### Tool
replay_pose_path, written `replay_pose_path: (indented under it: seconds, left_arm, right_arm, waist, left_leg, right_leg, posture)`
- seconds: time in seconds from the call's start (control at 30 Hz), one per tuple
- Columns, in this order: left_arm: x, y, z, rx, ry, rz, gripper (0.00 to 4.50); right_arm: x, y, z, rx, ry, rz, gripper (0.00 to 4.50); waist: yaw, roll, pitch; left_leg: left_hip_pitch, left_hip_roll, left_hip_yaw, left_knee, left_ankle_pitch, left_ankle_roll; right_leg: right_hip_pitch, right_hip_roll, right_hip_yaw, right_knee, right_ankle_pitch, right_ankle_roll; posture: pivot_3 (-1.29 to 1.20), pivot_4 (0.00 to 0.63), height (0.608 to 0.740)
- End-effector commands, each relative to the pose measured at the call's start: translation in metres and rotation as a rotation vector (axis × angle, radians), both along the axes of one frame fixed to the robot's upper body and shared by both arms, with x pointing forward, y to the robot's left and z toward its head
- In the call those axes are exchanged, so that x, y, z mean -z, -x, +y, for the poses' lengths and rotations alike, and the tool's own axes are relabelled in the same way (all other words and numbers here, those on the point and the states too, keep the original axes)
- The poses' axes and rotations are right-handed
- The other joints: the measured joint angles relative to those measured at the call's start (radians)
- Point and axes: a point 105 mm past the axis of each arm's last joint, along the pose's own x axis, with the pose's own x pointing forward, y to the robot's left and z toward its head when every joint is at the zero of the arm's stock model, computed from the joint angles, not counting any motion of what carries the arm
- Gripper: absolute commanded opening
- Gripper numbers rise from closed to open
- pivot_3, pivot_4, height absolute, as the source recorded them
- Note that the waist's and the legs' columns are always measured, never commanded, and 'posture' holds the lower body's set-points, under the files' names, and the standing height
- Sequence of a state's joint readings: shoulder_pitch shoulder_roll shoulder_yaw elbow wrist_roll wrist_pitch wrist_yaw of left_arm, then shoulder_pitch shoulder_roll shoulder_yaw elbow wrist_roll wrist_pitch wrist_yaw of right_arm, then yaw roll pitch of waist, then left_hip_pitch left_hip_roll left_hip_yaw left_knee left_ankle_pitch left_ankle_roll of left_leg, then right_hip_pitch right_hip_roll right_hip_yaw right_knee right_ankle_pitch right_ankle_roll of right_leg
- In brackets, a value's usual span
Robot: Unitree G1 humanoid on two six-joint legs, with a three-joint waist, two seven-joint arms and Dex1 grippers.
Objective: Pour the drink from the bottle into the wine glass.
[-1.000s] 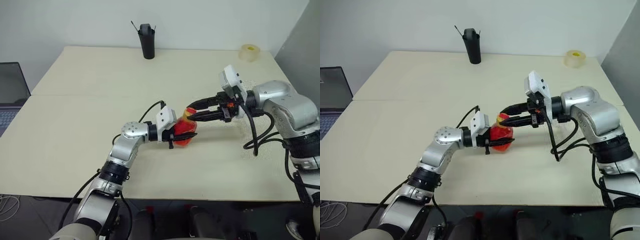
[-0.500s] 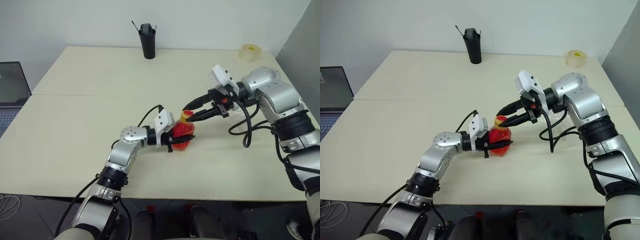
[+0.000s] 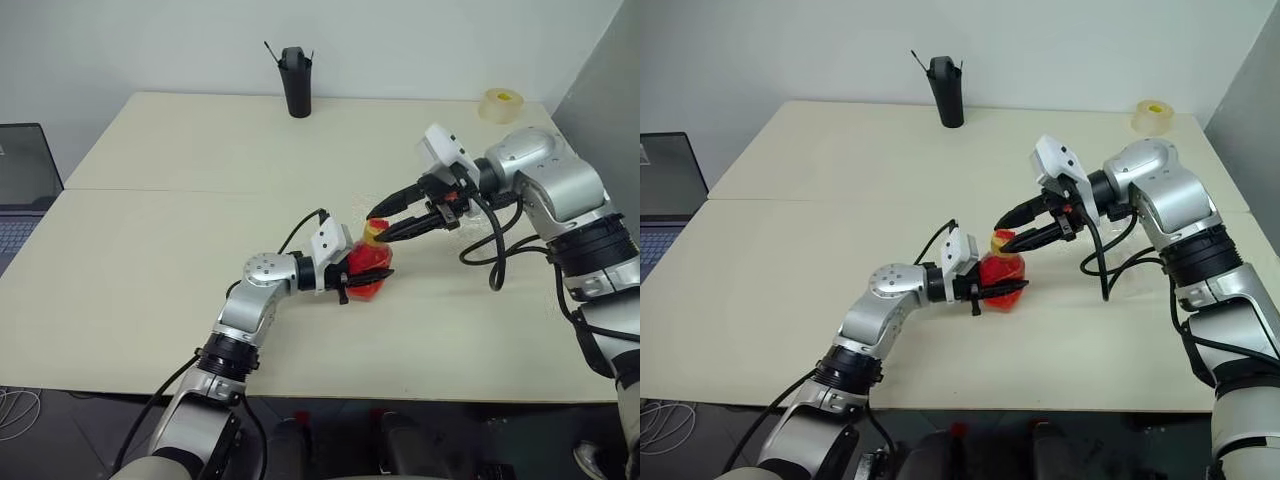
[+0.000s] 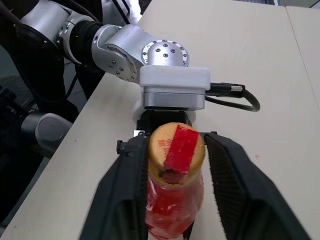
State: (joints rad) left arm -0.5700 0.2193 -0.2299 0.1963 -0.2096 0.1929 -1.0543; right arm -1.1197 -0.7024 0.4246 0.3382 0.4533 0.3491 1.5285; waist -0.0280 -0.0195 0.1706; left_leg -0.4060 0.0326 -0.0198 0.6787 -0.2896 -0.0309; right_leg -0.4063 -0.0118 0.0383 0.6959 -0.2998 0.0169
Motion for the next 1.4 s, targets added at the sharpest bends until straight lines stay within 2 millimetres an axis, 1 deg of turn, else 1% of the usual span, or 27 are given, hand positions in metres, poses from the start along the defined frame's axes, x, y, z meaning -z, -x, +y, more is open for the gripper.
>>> replay_pose_path:
  seconds: [0.03, 0.13, 0.17, 0.3, 0.43, 0.7, 0.83, 0.97, 1.03, 1.1, 1.2, 1.27, 1.4]
  left_arm:
    - [-0.039, 0.019, -0.022, 0.134, 0.075, -0.157, 1.37]
    - [-0.040, 0.019, -0.022, 0.137, 0.076, -0.157, 1.37]
    - [-0.040, 0.019, -0.023, 0.138, 0.077, -0.157, 1.37]
    - [-0.040, 0.019, -0.023, 0.139, 0.077, -0.157, 1.37]
    - [-0.040, 0.019, -0.022, 0.137, 0.074, -0.156, 1.37]
    - [-0.041, 0.016, -0.020, 0.126, 0.072, -0.163, 1.35]
    - [-0.041, 0.014, -0.017, 0.107, 0.077, -0.165, 1.35]
    - [-0.039, 0.011, -0.014, 0.077, 0.081, -0.162, 1.35]
    - [-0.039, 0.009, -0.013, 0.065, 0.085, -0.157, 1.35]
    - [-0.038, 0.008, -0.012, 0.059, 0.086, -0.154, 1.35]
    - [-0.037, 0.007, -0.013, 0.059, 0.086, -0.153, 1.35]
    - [-0.037, 0.007, -0.015, 0.062, 0.090, -0.153, 1.35]
    - [-0.038, 0.005, -0.015, 0.063, 0.088, -0.153, 1.35]
  right_arm:
    - [-0.001, 0.007, -0.006, -0.046, 0.055, 0.020, 3.29]
    - [-0.001, 0.006, -0.006, -0.041, 0.054, 0.018, 4.38]
    - [-0.001, 0.006, -0.006, -0.041, 0.054, 0.016, 4.50]
    - [-0.002, 0.006, -0.007, -0.037, 0.053, 0.012, 4.50]
    - [-0.008, 0.010, -0.010, -0.037, 0.045, 0.013, 4.50]
    - [-0.018, 0.029, -0.011, -0.047, -0.004, 0.039, 4.50]
    - [-0.030, 0.033, -0.015, 0.049, -0.064, 0.009, 4.50]
    - [-0.039, 0.043, -0.024, 0.173, -0.128, -0.020, 4.50]
    - [-0.044, 0.051, -0.026, 0.212, -0.172, -0.013, 4.50]
    - [-0.047, 0.054, -0.026, 0.280, -0.205, -0.018, 4.50]
    - [-0.051, 0.047, -0.022, 0.437, -0.267, -0.050, 4.50]
    - [-0.055, 0.050, -0.019, 0.488, -0.303, -0.068, 4.50]
    - [-0.070, 0.059, -0.013, 0.606, -0.386, -0.133, 4.50]
  waist:
    - [0.000, 0.000, 0.000]
    - [0.000, 0.000, 0.000]
    - [-0.001, 0.000, 0.000]
    - [-0.001, 0.000, 0.000]
    - [0.000, 0.000, 0.000]
    - [0.000, 0.000, 0.000]
    - [0.001, 0.000, 0.000]
    - [0.005, 0.000, 0.000]
    - [0.004, 0.000, 0.000]
    - [0.003, 0.000, 0.000]
    - [0.001, 0.000, 0.000]
    - [0.001, 0.000, 0.000]
    - [0.003, 0.000, 0.000]
  left_leg:
    - [0.000, 0.000, 0.000, 0.000, 0.000, 0.000]
    - [0.000, 0.000, 0.000, 0.000, 0.000, 0.000]
    - [0.000, -0.001, 0.000, 0.000, 0.000, 0.000]
    - [0.000, -0.001, 0.000, 0.000, 0.000, 0.000]
    - [0.000, -0.001, 0.000, 0.000, 0.000, 0.000]
    - [0.000, -0.001, 0.000, 0.000, 0.000, 0.000]
    - [0.000, -0.001, 0.000, 0.000, 0.000, 0.000]
    - [-0.001, -0.001, -0.001, 0.001, 0.000, 0.000]
    - [-0.001, -0.001, -0.001, 0.001, 0.000, 0.000]
    - [-0.001, -0.002, -0.001, 0.001, 0.000, 0.000]
    - [-0.001, -0.002, -0.001, 0.001, 0.000, 0.000]
    - [-0.001, -0.002, -0.001, 0.001, 0.000, 0.000]
    - [-0.002, -0.002, -0.001, 0.001, 0.000, 0.000]
  right_leg:
    - [0.000, 0.000, 0.000, 0.000, 0.000, 0.000]
    - [0.000, 0.000, 0.000, 0.000, 0.000, 0.000]
    - [0.000, 0.000, 0.000, 0.000, 0.000, 0.000]
    - [0.000, 0.000, 0.000, 0.001, 0.000, 0.000]
    - [0.000, -0.001, 0.000, 0.000, 0.000, 0.000]
    - [0.000, -0.001, 0.000, 0.001, 0.000, 0.000]
    - [0.000, -0.001, 0.000, 0.001, 0.000, 0.000]
    - [0.000, -0.001, -0.001, 0.001, -0.001, 0.001]
    - [0.000, -0.001, 0.000, 0.001, -0.001, 0.001]
    - [0.000, -0.001, 0.000, 0.001, -0.001, 0.001]
    - [0.000, -0.001, 0.000, 0.001, -0.001, 0.001]
    - [0.000, -0.001, 0.000, 0.001, -0.001, 0.001]
    - [0.000, 0.000, 0.000, 0.001, -0.001, 0.002]
  posture:
    - [0.00, 0.150, 0.740]
    - [0.00, 0.150, 0.740]
    - [0.00, 0.150, 0.740]
    - [0.00, 0.150, 0.740]
    - [0.00, 0.150, 0.740]
    - [0.00, 0.150, 0.740]
    - [0.00, 0.150, 0.740]
    - [0.00, 0.150, 0.740]
    - [0.00, 0.150, 0.740]
    - [0.00, 0.150, 0.740]
    - [0.00, 0.150, 0.740]
    - [0.00, 0.150, 0.740]
    - [0.00, 0.150, 0.740]
